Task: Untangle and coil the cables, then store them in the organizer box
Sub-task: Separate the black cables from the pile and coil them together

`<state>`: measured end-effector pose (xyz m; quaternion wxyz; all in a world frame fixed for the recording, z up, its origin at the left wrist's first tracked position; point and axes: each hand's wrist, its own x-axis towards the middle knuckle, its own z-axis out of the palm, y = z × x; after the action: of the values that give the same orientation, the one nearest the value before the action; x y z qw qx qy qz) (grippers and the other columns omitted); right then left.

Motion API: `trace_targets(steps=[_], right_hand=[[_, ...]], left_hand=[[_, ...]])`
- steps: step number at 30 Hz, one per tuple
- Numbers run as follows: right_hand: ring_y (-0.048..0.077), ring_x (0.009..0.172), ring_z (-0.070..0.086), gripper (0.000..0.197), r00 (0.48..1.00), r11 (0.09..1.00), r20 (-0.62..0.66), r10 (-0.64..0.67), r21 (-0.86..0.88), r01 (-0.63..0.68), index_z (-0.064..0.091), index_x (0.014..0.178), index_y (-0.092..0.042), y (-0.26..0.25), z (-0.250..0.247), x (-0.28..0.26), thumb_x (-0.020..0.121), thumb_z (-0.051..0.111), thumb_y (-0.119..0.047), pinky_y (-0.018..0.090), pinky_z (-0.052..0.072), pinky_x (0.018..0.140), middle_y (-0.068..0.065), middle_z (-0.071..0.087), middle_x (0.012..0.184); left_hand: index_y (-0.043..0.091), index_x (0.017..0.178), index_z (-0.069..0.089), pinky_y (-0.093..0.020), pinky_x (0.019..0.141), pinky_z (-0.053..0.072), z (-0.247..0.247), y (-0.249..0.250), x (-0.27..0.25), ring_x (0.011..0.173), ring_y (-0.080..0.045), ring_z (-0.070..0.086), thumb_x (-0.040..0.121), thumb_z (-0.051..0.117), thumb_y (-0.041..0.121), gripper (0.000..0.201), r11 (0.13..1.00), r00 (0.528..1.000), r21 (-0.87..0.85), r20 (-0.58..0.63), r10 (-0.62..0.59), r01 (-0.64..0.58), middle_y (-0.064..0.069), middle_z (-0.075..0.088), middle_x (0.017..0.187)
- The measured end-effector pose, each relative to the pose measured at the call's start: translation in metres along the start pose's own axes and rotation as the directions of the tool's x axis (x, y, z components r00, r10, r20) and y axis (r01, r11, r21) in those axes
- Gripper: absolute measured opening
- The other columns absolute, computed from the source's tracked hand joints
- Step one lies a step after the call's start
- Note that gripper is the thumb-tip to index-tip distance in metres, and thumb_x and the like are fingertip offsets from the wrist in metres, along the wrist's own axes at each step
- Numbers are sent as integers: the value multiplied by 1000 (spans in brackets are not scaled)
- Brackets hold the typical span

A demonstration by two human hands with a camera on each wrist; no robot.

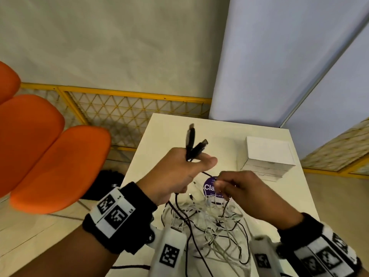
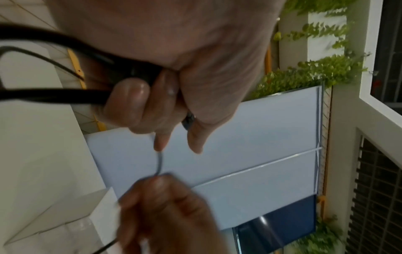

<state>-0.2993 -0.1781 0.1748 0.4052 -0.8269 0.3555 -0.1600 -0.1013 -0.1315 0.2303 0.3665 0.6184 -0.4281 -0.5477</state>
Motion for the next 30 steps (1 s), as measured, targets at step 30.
trace_targets(steps=[30], right_hand=[[9, 52, 44, 25, 972, 951, -96, 214, 246, -185, 70, 78, -19, 40, 10, -4, 100, 57, -16, 20, 36, 53, -4, 56, 59]], left_hand=[[7, 76, 61, -28, 48, 12, -19, -19, 2, 44, -15, 15, 93, 67, 23, 25, 978, 996, -207, -87, -1, -17, -1, 18, 54]])
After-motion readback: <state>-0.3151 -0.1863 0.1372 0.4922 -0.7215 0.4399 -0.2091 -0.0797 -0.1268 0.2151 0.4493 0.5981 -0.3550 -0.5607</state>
